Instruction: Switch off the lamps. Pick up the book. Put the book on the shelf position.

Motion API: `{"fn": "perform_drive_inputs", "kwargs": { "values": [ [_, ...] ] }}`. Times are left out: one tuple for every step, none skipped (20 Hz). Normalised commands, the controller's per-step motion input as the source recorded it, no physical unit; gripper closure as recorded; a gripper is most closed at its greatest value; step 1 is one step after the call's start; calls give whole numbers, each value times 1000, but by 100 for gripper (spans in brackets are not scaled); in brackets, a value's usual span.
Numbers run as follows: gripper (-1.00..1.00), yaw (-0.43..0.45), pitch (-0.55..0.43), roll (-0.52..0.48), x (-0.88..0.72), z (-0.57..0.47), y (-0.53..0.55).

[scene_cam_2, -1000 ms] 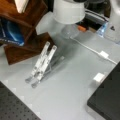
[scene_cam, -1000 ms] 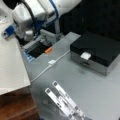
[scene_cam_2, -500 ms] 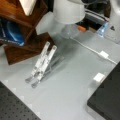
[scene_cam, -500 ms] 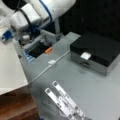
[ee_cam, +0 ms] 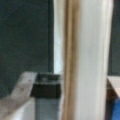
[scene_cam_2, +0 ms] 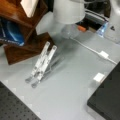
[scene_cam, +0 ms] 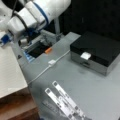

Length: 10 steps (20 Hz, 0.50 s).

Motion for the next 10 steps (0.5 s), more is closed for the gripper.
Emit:
{"fn": "perform_drive_inputs", "kwargs": {
  "values": [
    [100,153,-122,-2,-258,-127,-18],
    [100,151,-126,-1,-250,-128,-10],
    [100,142,-131,9,-247,-147,-2],
    [100,128,-139,22,-246,-175,4],
    [100,114,-154,22,-246,-212,13],
    [100,91,-171,23,-226,-196,15],
    [100,61,-189,35,-226,-218,22],
    [100,55,-192,37,-221,-218,26],
    [100,47,-190,43,-216,-223,33],
    [100,44,-188,48,-205,-226,46]
  ]
}}
